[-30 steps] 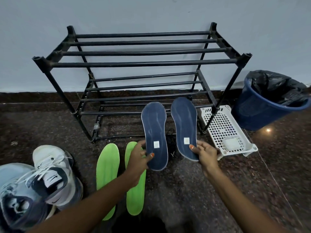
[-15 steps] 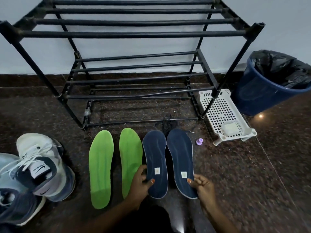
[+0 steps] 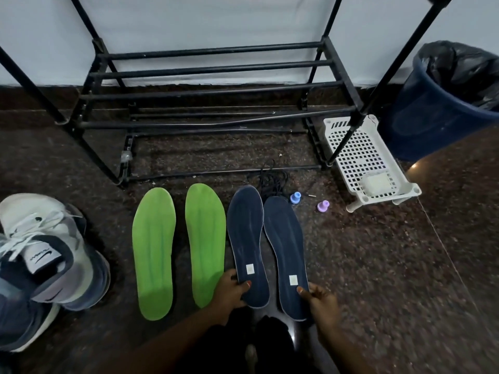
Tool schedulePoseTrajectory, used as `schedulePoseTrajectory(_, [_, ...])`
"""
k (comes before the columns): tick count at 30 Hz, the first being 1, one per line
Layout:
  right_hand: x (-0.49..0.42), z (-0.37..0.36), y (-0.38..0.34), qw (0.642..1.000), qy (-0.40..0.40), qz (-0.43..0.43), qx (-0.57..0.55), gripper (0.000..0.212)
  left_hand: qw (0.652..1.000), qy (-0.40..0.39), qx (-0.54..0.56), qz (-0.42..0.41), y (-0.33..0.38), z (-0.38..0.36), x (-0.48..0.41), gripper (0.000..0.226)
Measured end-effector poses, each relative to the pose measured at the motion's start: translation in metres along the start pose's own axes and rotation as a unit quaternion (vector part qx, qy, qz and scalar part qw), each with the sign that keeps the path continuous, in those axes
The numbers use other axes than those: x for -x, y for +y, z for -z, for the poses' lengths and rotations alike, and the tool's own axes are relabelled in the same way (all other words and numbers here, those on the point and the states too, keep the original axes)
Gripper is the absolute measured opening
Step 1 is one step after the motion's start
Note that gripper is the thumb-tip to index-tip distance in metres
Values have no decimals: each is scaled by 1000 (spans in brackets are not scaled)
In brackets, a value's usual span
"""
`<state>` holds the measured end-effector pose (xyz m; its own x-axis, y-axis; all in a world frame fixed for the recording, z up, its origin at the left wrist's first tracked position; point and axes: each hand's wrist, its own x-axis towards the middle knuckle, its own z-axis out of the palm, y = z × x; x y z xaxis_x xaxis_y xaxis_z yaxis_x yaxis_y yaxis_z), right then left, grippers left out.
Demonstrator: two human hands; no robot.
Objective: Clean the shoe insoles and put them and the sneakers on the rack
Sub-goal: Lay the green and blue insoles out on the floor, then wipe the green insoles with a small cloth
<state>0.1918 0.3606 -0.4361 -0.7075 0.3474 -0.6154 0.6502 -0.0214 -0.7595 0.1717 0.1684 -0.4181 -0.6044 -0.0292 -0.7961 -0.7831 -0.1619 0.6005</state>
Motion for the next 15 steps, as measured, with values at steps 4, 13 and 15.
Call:
schedulePoseTrajectory(4, [2,-9,0,993,57,38,101,8,997,3,-75,-4,1,2,-2,24])
schedulePoseTrajectory(13, [7,-9,-10,980,88,79,163,3,989,42,-138,-33,5,-3,3,25])
schedulePoseTrajectory(15, [6,-7,-11,977,93,87,174,7,986,51,-151,-47,1,-3,1,26])
